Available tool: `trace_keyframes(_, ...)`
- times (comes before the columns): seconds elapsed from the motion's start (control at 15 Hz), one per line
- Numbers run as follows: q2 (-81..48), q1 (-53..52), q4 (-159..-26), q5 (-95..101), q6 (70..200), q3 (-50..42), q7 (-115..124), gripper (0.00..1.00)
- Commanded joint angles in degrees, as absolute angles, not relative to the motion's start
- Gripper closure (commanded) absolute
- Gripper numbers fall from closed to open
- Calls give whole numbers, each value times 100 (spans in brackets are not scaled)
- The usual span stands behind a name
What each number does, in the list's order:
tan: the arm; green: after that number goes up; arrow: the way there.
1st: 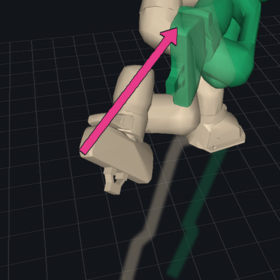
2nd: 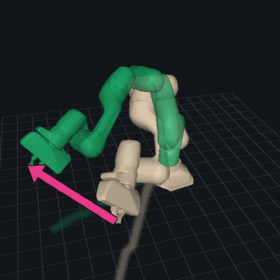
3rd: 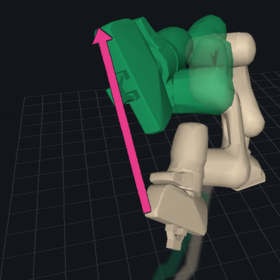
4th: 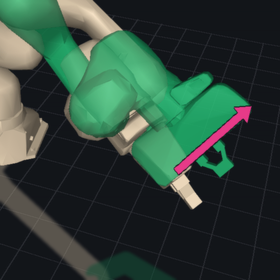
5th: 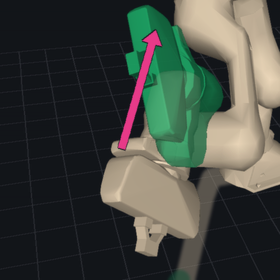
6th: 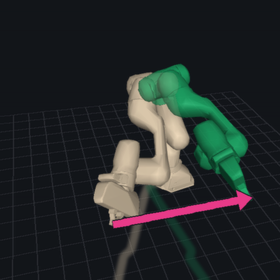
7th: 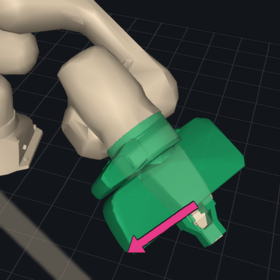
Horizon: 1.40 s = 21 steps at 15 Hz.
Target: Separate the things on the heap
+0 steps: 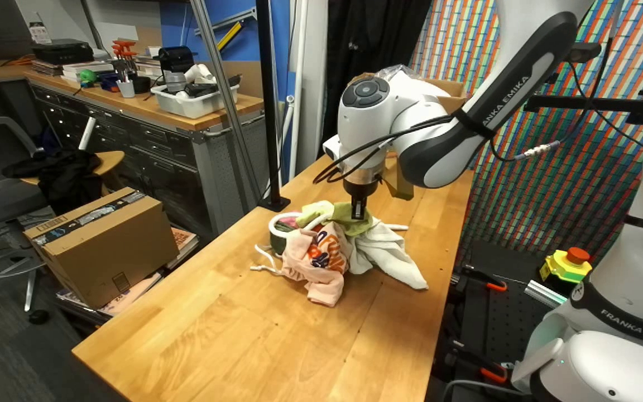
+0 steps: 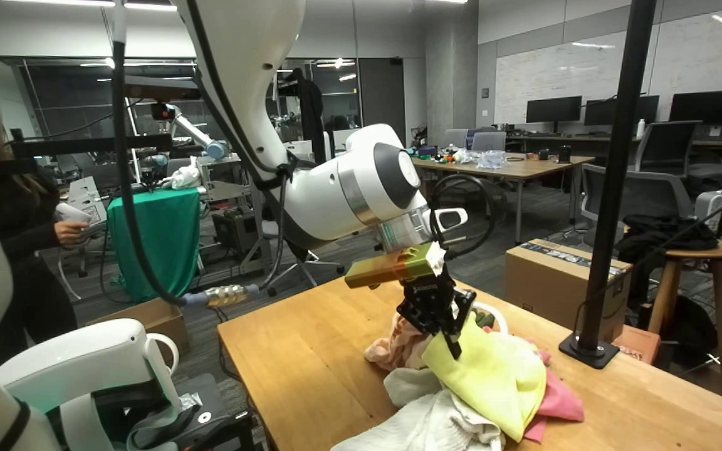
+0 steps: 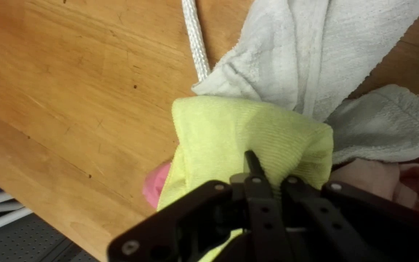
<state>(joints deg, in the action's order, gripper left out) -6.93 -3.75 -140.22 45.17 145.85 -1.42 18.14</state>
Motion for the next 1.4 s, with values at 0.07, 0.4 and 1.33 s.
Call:
trace_keyframes(0.07, 116, -379, -14088, 5529, 14193, -142, 2674, 98)
trace_keyframes(0.4, 959, -187, -13980, 6417, 13780, 10, 3517, 98)
trace_keyframes(1.33, 1840, 89, -13237, 6677, 12846, 201, 4445, 99)
